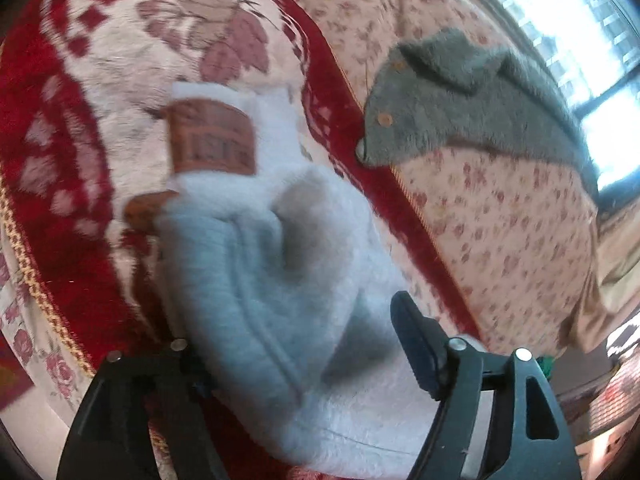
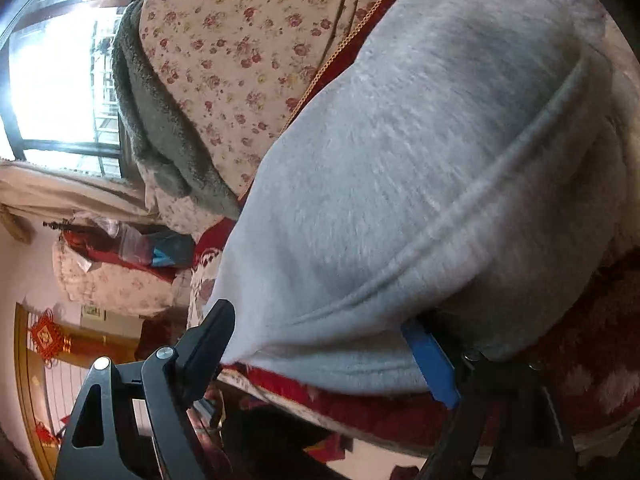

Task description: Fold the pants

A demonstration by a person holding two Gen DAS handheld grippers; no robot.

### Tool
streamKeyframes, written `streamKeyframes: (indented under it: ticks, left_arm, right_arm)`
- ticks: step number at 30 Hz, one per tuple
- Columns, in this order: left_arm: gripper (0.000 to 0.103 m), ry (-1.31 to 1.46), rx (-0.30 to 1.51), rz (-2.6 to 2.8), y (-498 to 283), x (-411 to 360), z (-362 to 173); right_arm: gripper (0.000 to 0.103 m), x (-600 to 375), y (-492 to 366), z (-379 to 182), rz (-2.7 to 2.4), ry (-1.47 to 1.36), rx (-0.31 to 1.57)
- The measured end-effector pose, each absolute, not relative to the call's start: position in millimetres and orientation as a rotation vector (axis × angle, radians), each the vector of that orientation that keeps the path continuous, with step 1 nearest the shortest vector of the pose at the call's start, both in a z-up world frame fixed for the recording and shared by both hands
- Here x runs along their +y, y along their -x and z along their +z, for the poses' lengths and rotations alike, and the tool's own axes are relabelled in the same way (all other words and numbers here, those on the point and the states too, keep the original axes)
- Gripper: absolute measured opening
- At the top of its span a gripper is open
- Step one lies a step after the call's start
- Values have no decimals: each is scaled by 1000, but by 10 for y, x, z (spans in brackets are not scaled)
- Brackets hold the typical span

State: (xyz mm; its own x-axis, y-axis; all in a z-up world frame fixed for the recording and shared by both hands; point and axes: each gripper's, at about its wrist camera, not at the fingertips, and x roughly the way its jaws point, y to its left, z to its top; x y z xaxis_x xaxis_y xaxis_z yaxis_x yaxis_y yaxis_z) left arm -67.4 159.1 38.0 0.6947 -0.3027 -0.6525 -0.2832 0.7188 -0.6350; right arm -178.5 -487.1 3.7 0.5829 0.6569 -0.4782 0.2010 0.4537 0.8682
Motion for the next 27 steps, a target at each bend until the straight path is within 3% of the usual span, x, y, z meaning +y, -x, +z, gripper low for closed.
streamKeyframes:
  ticks: [1, 2, 3, 4, 5, 6, 7, 18, 22, 27]
  left_arm:
    - [75, 782, 840, -7, 644, 1559, 361]
    - [75, 776, 857, -9, 605, 1533, 333]
    - [74, 769, 872, -11, 570, 1510, 315]
    - [56, 757, 884, -8, 535, 1487, 310]
    - [26, 737, 905, -4, 474, 1454, 326]
    - [12, 724, 918, -14, 419, 1424, 357]
    - [7, 715, 915, -43, 341, 1389, 445]
    - [8, 604, 669, -311, -291, 860, 1746]
    - [8, 564, 695, -314, -130, 870, 1548]
    - [8, 542, 901, -184, 251, 1208, 627]
  right_arm:
    - [85, -4828, 1707, 33, 335, -1085, 938]
    - [71, -4804, 1667, 46, 335, -1074, 933]
    - [42, -4792, 1616, 35, 345, -1069, 930]
    - [26, -4805, 1581, 19, 361, -1086, 929]
    - [16, -4822, 1546, 6, 376, -1108, 923]
    - [15, -4839, 1512, 11, 387, -1126, 912]
    - [15, -4886, 1495, 77, 405, -1143, 877]
    - [14, -5411, 1466, 1217, 430, -1090, 531]
    - [15, -5414, 1682, 1297, 447, -1067, 539]
    - [15, -5040, 1972, 675, 447, -1004, 820]
